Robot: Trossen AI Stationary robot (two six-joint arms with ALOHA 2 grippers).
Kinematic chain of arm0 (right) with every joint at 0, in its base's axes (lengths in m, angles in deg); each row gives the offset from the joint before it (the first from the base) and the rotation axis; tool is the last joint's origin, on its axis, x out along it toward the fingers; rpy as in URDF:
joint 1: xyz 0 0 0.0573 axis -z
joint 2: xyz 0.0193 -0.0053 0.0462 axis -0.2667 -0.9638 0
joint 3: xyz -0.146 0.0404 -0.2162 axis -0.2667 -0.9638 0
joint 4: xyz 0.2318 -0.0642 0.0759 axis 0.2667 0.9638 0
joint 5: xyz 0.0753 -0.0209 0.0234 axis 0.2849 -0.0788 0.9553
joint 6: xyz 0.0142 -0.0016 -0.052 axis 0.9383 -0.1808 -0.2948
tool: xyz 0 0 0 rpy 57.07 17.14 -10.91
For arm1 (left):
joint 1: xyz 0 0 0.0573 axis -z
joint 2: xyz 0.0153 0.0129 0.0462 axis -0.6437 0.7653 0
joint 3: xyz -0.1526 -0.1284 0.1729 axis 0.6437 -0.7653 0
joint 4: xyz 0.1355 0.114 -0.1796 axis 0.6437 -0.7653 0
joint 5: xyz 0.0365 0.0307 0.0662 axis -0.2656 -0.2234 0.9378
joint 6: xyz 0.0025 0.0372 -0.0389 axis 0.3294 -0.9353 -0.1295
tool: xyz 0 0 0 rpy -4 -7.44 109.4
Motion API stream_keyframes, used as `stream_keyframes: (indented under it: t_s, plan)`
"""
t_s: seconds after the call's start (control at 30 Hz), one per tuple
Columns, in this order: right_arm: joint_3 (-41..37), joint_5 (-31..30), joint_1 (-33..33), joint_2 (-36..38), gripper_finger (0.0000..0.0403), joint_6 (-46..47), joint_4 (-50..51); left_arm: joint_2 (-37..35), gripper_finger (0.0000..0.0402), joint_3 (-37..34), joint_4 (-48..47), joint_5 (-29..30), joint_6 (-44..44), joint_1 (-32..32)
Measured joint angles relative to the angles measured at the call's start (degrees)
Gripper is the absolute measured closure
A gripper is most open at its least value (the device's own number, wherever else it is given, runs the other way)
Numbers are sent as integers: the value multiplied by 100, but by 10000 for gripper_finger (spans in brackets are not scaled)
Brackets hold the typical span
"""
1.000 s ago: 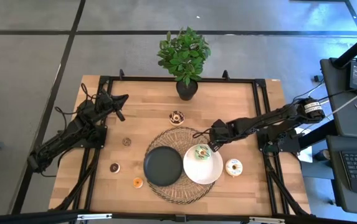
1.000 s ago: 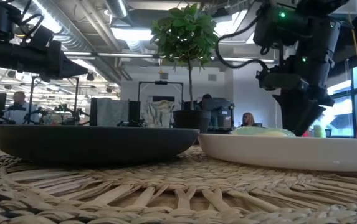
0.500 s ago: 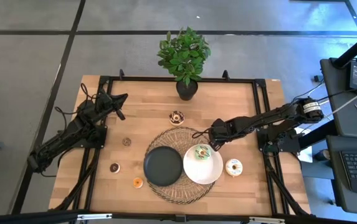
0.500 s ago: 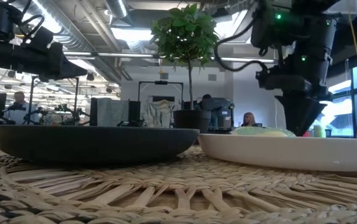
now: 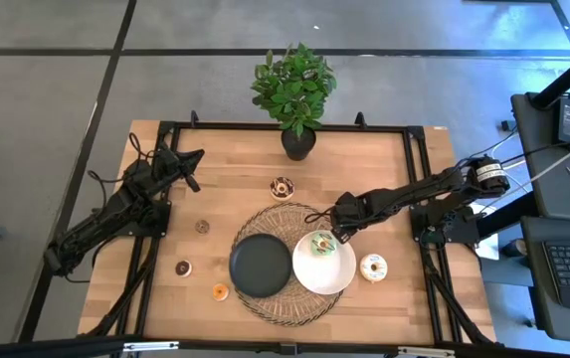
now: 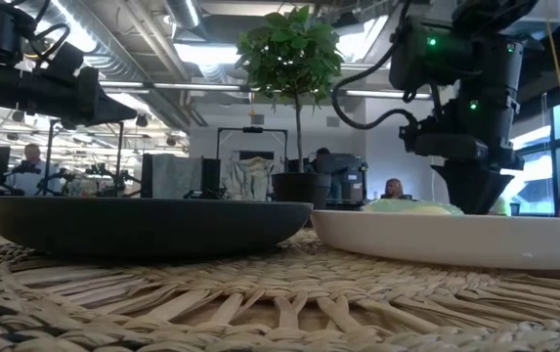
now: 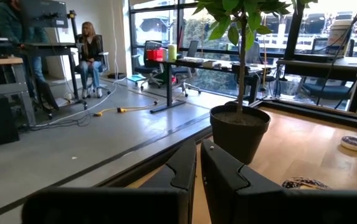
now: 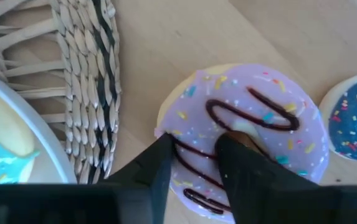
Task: Pick & Place donuts
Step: Put the large purple donut on the white plate
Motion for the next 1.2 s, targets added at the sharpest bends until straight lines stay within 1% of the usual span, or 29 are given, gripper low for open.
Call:
stream_keyframes:
  t_s: [0.2,0.3,0.37,0.57,0.8,1.0,1.13,1.2]
  plan:
    - [0,14,0,59,347,-261,35,0,382,0,0,-2,0,0]
    - [0,31,0,197,369,-319,99,0,382,0,0,-4,0,0]
    - [60,28,0,283,376,-330,200,0,382,0,0,-8,17,0]
    - [650,15,-74,359,375,-768,529,0,382,0,15,-22,524,0]
    - [1435,9,-607,361,377,-927,741,0,382,0,26,-24,509,0]
    - [1839,7,-1352,361,374,-636,632,0,382,0,41,-26,507,0]
    - [1853,-19,-1871,335,374,-217,263,0,382,-1,44,-26,507,0]
    - [1858,-158,-2119,253,374,27,139,0,382,-1,44,-26,509,0]
